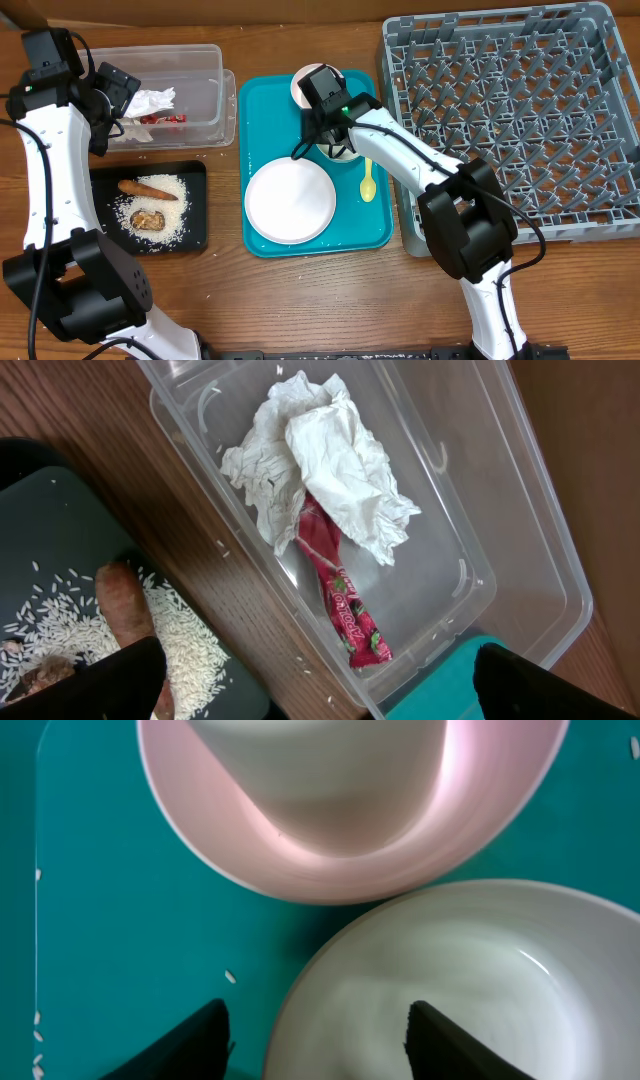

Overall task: Sort waste into correct bins and load items into the dishwasher
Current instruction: 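Close the right gripper on the white bowl rim and lift it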

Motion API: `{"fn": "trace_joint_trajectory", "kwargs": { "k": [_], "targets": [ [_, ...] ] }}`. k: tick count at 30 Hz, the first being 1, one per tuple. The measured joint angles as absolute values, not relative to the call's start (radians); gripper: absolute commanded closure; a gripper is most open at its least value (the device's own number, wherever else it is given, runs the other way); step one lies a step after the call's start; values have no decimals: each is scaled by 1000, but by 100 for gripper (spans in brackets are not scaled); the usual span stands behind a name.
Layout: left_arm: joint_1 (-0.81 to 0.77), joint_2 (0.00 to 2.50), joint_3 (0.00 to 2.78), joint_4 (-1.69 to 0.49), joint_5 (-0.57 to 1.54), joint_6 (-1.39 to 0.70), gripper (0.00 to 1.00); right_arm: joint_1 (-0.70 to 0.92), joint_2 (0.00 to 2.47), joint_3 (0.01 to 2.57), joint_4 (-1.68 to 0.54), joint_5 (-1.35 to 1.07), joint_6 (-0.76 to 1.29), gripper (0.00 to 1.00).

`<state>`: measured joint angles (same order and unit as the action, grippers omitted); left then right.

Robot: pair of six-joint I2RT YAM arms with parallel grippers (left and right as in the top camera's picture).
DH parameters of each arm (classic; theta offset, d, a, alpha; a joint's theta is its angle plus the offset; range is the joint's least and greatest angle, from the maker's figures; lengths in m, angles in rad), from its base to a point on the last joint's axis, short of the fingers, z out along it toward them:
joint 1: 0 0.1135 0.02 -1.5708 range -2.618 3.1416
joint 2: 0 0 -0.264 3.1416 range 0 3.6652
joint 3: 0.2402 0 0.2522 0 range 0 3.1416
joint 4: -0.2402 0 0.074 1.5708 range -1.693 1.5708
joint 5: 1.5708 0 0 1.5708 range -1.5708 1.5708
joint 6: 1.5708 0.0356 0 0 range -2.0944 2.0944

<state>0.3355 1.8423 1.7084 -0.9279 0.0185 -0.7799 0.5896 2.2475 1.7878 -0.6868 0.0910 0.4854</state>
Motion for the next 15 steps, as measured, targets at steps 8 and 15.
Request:
{"fn": "trace_joint_trajectory", "kwargs": {
  "k": [8,15],
  "targets": [
    [336,1842,1708,-928,19,-780,0,591,2249,1788,-701,94,500,52],
    [336,1842,1708,-928,19,-780,0,605,2249,1788,-708,94,518,58]
  ]
}}
